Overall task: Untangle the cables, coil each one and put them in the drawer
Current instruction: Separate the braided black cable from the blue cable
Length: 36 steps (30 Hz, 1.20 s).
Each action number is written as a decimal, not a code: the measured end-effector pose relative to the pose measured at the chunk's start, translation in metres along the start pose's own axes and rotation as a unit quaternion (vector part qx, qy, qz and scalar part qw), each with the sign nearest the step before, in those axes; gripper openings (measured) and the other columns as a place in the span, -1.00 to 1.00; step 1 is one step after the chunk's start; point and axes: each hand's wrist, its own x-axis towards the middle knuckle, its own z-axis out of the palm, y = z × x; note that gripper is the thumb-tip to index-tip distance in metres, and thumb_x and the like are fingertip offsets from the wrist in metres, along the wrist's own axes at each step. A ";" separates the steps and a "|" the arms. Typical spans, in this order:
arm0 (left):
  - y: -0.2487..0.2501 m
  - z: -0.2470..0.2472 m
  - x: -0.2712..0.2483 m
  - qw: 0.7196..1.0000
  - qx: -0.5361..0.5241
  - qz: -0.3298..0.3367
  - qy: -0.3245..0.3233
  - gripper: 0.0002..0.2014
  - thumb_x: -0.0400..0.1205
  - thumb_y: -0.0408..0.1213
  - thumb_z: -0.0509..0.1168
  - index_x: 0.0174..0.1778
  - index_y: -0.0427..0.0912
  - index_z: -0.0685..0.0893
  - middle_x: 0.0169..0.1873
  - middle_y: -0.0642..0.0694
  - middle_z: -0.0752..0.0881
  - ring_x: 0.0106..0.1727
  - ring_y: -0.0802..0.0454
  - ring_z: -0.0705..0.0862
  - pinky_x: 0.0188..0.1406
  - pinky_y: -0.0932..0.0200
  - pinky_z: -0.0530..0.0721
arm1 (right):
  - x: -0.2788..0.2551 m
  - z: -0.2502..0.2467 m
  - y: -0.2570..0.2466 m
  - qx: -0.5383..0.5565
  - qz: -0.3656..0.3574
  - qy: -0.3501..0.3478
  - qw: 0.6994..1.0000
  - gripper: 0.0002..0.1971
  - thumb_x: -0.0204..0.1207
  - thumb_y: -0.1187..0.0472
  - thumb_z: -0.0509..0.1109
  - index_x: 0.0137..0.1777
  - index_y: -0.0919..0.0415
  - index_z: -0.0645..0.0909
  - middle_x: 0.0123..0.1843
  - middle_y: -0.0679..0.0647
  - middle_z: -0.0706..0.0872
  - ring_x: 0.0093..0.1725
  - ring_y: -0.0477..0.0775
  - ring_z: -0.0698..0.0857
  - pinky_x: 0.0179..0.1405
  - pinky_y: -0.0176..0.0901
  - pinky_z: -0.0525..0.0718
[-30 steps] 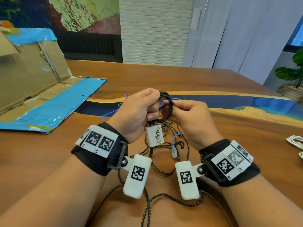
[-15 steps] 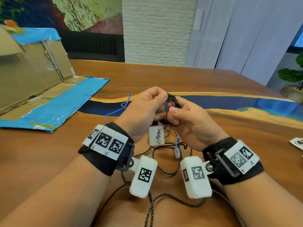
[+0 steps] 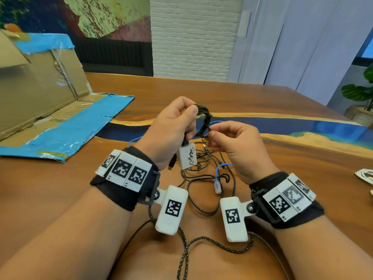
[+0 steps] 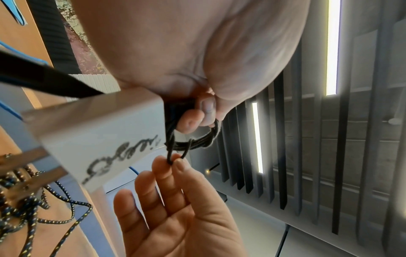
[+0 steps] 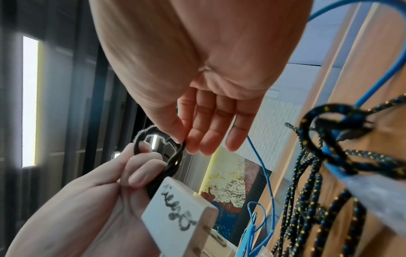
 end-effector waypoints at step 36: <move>-0.001 -0.001 0.000 0.999 0.005 -0.013 -0.034 -0.86 0.85 -0.35 0.08 0.03 -0.26 0.50 -0.47 -0.04 0.31 -0.47 0.10 0.28 -0.44 0.29 0.39 | -0.004 0.006 -0.006 0.262 0.052 -0.134 0.954 -0.53 0.50 0.37 0.44 0.42 0.17 0.59 -0.25 0.12 0.75 -0.04 0.16 0.71 0.24 0.12 0.64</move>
